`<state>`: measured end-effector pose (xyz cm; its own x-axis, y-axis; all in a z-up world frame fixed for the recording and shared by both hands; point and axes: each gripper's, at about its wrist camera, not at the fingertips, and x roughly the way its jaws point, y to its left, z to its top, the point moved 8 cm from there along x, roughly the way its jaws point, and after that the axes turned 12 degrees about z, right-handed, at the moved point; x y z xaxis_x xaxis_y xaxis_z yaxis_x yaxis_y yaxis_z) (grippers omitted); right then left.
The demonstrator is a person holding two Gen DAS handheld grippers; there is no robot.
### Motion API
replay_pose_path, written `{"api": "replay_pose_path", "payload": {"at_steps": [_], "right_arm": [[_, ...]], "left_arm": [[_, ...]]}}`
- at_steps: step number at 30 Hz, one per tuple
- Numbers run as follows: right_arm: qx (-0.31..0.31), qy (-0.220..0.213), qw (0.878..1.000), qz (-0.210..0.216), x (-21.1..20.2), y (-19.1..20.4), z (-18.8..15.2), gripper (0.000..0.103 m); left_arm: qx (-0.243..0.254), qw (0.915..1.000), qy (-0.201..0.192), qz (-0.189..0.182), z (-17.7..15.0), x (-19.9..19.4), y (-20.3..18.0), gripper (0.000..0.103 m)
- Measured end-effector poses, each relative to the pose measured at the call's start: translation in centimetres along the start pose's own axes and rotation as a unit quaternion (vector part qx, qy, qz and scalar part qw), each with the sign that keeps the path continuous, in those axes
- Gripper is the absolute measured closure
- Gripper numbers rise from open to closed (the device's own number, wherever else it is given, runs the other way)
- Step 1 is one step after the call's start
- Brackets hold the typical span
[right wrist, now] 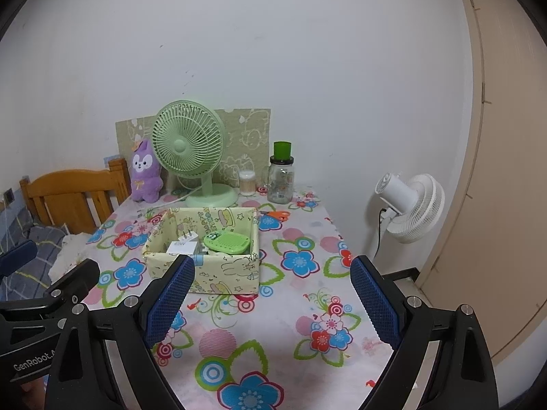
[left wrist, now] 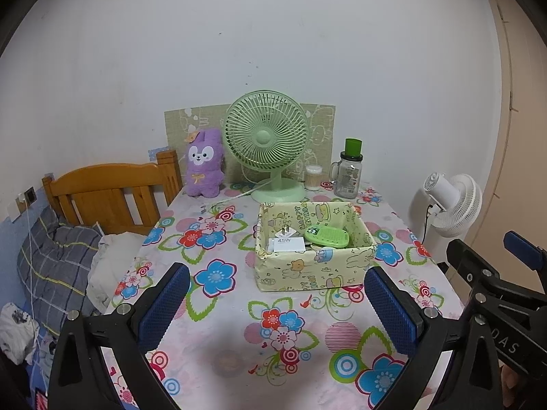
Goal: Organize rigid objects
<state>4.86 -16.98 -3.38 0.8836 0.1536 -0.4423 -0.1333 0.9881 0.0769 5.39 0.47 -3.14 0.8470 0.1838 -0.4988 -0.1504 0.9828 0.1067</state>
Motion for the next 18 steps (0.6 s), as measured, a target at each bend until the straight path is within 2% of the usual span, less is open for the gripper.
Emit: {"api": "replay_pose_path", "payload": {"at_steps": [18], "right_arm": [[0.000,0.001,1.000,0.002,0.02,0.21,0.03,0.009]], "left_arm": [[0.002,1.0000,0.002,-0.005,0.07,0.10,-0.08,0.000]]}}
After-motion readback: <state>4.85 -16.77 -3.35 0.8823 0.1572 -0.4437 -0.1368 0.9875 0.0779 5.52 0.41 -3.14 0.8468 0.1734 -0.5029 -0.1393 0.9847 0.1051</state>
